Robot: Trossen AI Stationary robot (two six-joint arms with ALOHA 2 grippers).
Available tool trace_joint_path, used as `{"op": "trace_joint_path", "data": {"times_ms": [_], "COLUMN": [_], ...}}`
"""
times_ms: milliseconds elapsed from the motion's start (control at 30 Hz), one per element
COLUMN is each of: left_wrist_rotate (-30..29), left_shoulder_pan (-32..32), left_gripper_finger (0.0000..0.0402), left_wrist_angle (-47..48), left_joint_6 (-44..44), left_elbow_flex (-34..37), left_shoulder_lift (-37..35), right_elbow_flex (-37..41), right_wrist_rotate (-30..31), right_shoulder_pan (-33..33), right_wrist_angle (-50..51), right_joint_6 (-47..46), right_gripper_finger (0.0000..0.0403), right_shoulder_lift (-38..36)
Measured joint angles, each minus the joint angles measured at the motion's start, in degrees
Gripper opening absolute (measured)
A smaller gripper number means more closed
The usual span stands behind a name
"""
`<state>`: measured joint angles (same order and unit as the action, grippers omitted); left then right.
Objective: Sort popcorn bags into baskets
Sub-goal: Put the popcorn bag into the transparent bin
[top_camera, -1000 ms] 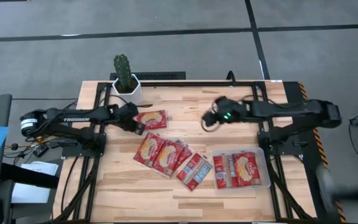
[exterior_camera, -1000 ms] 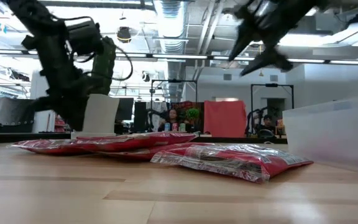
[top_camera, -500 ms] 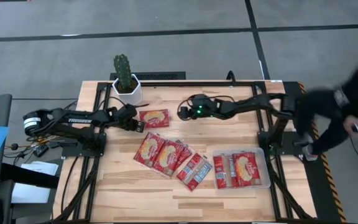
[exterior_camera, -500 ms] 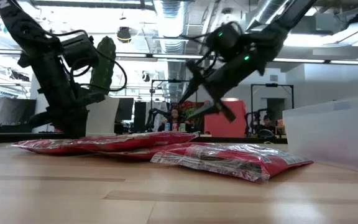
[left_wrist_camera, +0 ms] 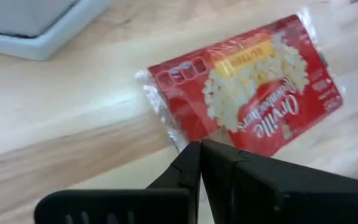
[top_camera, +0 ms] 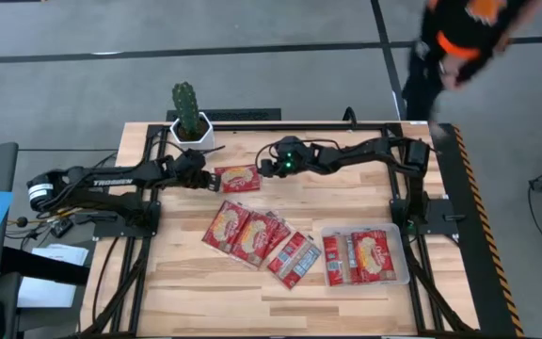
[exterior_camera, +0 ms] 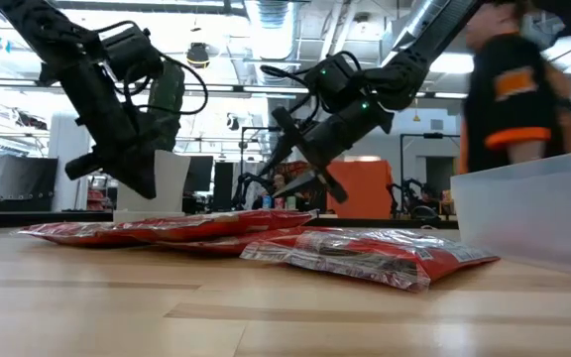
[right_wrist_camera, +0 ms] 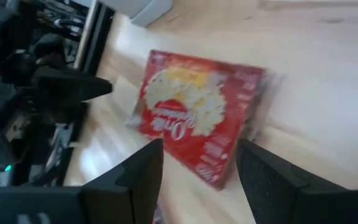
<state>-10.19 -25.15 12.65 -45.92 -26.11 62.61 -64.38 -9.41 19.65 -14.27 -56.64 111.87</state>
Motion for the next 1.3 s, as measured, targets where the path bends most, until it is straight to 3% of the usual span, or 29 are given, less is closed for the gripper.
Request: {"op": "trace_joint_path", "data": {"times_ms": [233,333,533,833,1033,1300], "left_wrist_rotate": [1.25,3.29,7.37,13.42,13.79,13.87], "left_shoulder_pan": [-1.55,-1.59,-1.59,-1.57,-1.20,-1.15], "left_gripper_finger": [0.0000,0.0000,0.0000,0.0000,0.0000,0.0000], "left_wrist_angle": [-9.29,-15.27,-18.69,-28.54,-30.06,-30.39], "left_joint_6": [1.94,2.15,0.63,-0.92,-1.51,-1.99], "left_elbow_flex": [1.05,1.01,0.57,0.39,0.42,0.35], "left_shoulder_lift": [6.93,11.35,20.46,28.61,29.79,29.97], "right_elbow_flex": [0.02,0.02,0.02,0.04,0.04,0.03], "right_wrist_rotate": [0.44,0.39,0.51,3.51,6.95,6.49], "right_shoulder_pan": [0.78,0.64,0.71,0.66,0.75,0.75], "right_wrist_angle": [0.56,0.75,6.17,8.99,15.52,12.49], "right_joint_6": [0.93,1.07,1.09,1.66,1.33,2.56], "right_gripper_finger": [0.0223,0.0221,0.0222,0.0222,0.0229,0.0240], "right_shoulder_lift": [0.00,0.00,0.00,0.00,-0.02,-0.02]}}
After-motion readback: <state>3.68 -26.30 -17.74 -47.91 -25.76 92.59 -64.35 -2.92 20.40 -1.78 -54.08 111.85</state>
